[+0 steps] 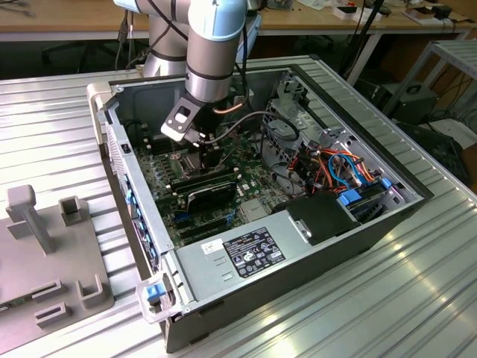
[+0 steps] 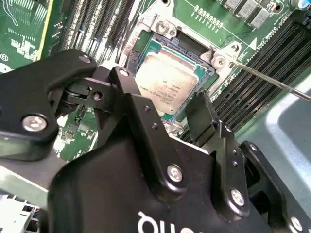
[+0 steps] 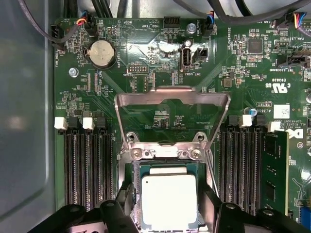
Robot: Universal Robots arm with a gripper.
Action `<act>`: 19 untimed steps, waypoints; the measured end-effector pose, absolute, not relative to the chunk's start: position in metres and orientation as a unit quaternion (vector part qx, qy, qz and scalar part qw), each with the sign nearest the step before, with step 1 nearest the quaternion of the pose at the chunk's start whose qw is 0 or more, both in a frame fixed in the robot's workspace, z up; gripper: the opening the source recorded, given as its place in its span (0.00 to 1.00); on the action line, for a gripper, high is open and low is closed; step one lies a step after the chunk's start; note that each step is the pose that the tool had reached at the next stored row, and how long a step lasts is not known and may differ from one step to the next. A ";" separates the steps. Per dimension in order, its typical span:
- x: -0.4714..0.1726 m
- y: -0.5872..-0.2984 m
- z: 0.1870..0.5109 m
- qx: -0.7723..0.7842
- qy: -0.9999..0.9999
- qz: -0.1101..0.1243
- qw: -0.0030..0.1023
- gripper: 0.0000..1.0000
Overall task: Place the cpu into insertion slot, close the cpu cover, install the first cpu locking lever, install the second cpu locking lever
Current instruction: 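Place the cpu into insertion slot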
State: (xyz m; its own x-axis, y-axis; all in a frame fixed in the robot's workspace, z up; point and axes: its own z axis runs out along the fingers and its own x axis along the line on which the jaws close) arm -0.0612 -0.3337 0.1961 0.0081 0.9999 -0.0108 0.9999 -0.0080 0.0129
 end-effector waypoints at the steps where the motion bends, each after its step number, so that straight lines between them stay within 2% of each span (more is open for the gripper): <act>1: -0.061 -0.334 0.196 0.710 0.704 0.001 0.008 0.67; 19: -0.060 -0.334 0.202 0.710 0.704 -0.003 0.003 0.67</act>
